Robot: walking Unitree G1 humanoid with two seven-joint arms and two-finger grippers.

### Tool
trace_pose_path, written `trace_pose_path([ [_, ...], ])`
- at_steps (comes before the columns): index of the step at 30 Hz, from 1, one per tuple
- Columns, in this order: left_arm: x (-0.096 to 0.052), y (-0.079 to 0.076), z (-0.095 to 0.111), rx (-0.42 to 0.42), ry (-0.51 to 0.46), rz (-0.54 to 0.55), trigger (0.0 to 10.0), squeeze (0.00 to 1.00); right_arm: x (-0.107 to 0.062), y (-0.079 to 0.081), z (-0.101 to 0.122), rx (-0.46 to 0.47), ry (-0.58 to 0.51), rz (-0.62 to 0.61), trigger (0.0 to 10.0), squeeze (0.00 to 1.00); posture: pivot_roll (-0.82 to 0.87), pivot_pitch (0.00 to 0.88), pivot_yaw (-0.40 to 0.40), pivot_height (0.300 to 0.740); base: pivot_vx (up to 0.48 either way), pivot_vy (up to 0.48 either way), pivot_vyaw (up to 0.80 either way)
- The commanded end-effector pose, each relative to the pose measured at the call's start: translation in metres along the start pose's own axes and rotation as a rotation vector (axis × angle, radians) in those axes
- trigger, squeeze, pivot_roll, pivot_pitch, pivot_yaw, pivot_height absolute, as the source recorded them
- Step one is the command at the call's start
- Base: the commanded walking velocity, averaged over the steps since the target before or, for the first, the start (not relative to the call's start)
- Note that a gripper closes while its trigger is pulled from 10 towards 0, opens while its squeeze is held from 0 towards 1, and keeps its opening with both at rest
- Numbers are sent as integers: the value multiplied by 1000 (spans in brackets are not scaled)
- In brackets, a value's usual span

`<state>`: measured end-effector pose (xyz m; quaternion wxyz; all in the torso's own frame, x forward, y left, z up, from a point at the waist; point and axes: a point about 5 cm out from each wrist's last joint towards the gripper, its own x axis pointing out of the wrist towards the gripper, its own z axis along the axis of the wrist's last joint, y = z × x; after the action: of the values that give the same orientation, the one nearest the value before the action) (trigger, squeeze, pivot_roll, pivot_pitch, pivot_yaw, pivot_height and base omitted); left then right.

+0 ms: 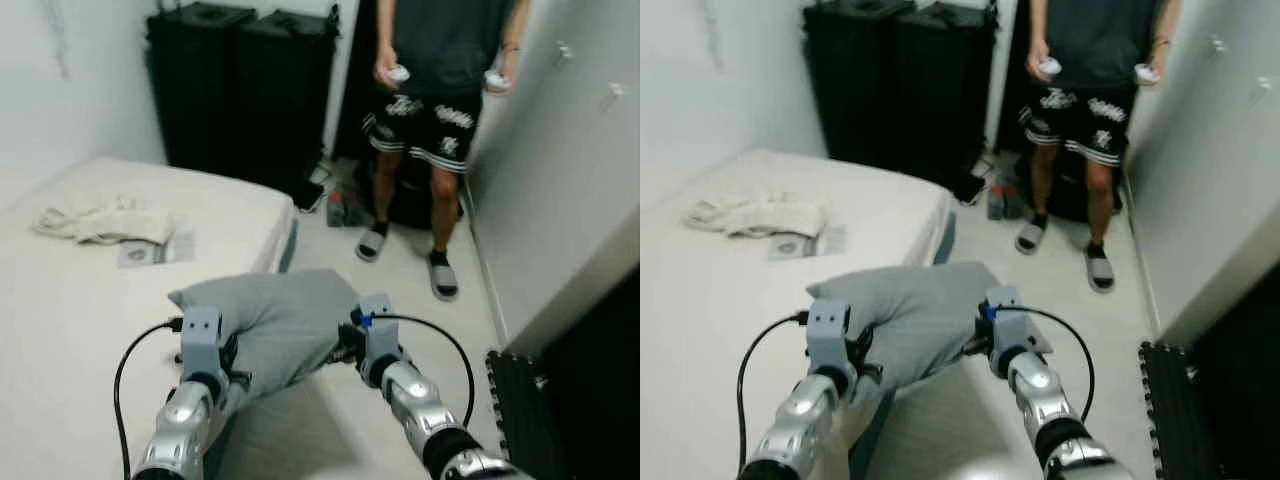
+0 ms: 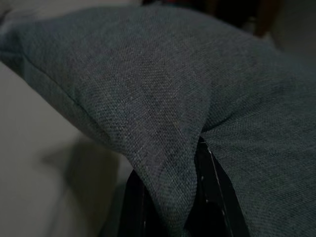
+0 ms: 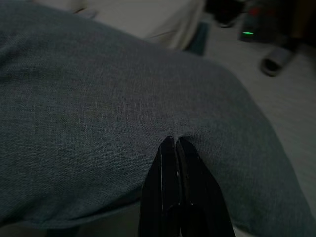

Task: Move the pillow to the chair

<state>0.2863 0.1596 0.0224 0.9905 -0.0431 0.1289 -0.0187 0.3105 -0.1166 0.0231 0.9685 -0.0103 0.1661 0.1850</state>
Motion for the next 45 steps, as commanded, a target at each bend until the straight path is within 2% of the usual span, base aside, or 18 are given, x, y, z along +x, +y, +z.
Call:
trace_pose_path([
  [1,0,13,5,-9,-23,64,10000,0,-4,-18,5,14,-24,-80,10000,0,53,45,-42,740,0,0,-800],
  [10,1,12,5,-10,-20,66,10000,0,-4,-19,5,14,-18,-83,10000,0,54,46,-46,740,0,0,-800],
  [14,1,10,5,27,-18,52,10000,0,-5,-19,2,15,-8,-86,10000,0,55,47,-43,740,0,0,-800],
  [26,7,6,10,16,-21,46,10000,0,-4,-20,2,21,-1,-95,10000,0,50,33,-44,740,0,0,-800],
  [45,6,11,9,32,-16,40,10000,0,-5,-18,-2,43,6,-107,10000,0,62,39,-31,740,0,0,-800],
])
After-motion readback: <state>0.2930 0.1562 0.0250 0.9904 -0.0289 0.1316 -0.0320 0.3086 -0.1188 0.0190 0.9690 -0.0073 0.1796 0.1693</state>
